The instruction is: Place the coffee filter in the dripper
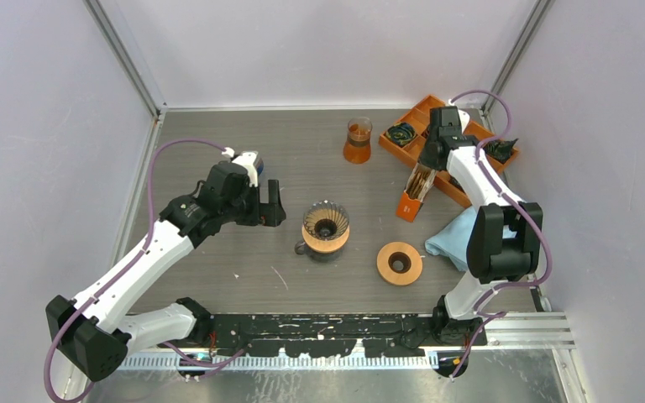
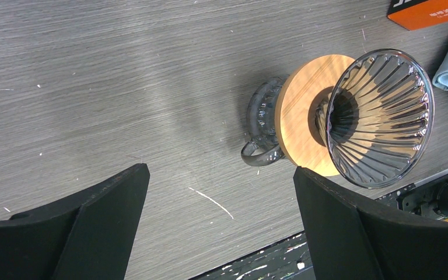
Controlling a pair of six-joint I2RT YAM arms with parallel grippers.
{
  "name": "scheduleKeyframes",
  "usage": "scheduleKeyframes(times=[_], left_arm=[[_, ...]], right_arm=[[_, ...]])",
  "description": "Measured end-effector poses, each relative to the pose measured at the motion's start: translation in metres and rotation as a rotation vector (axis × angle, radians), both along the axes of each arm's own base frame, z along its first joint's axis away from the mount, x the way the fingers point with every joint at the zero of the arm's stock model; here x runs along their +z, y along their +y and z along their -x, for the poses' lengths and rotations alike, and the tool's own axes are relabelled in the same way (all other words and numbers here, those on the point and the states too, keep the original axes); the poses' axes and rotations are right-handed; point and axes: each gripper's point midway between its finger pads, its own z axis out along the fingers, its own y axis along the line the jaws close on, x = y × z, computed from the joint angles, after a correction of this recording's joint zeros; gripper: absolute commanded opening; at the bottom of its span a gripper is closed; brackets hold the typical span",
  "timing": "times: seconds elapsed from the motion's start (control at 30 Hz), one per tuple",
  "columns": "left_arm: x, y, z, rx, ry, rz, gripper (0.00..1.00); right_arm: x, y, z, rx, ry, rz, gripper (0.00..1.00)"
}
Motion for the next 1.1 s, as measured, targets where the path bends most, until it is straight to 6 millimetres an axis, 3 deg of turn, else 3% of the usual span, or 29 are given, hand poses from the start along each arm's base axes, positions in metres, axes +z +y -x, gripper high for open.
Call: scheduleKeyframes(times=[0.87,1.1], left_arm=[[0.002,0.001,0.001,-0.003,-0.008,0.002,0.98],[0.003,0.001,0.001,-0.003,-0.009,0.003,0.98]], right_arm=[[-0.011,0.001,0.002,-0.005,0.028,-0.005,0.24],[-0.015,0.001,0.005,-0.004,0.040,-0.007,0.08]])
